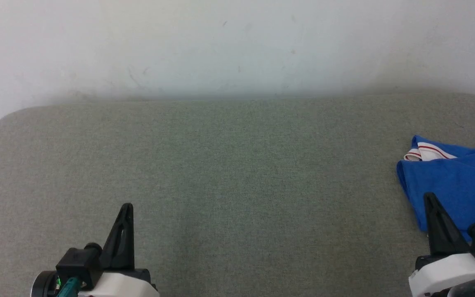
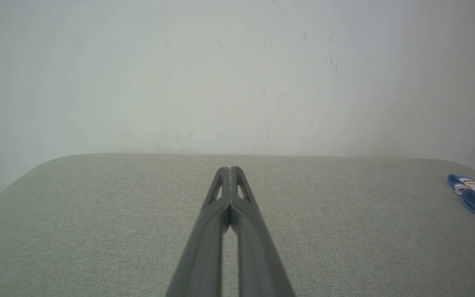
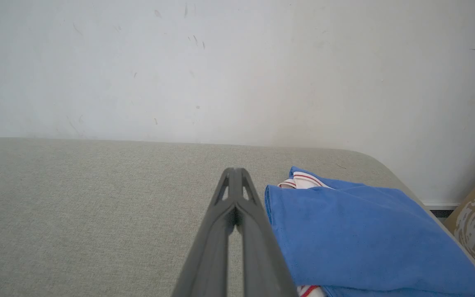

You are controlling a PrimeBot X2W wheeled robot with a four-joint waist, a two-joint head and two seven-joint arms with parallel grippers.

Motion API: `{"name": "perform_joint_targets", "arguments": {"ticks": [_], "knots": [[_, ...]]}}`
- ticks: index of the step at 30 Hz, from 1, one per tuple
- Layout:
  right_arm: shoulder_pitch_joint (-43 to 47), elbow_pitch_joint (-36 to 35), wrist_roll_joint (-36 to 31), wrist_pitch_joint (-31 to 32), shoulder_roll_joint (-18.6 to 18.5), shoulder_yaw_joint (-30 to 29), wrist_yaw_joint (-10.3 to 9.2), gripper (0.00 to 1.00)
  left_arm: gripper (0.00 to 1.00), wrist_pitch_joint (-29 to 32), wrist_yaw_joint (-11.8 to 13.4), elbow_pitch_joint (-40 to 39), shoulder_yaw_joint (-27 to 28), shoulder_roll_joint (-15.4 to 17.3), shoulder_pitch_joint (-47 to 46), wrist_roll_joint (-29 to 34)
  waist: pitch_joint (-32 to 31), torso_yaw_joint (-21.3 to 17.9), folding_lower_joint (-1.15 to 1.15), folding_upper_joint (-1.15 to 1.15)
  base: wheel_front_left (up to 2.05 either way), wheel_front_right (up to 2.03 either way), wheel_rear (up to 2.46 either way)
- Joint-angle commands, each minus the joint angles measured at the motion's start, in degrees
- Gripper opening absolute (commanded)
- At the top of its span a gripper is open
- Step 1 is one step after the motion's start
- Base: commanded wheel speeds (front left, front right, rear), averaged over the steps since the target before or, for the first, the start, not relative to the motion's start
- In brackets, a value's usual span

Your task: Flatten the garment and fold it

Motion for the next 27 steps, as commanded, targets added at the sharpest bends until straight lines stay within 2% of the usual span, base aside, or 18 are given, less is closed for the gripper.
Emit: {"name": "perform_joint_targets", "arguments": {"ticks": [1, 27], "knots": [[-0.95, 0.36, -0.54, 0.17, 0.08, 0.34, -0.02, 0.0, 0.0, 0.47, -0.63, 0.49, 0.71, -0.69, -1.15, 1.19, -0.03, -0.07, -0.01, -0.01, 0.0, 0.0, 0.0], [-3.24, 2.4, -1.55, 0.98, 0.11, 2.84, -0.03, 0.0, 0.0, 3.29, -3.46, 3.23, 4.1, -4.32, -3.46, 6.41, -0.37, -1.0, -0.01, -0.01, 0.0, 0.0, 0.0]]}}
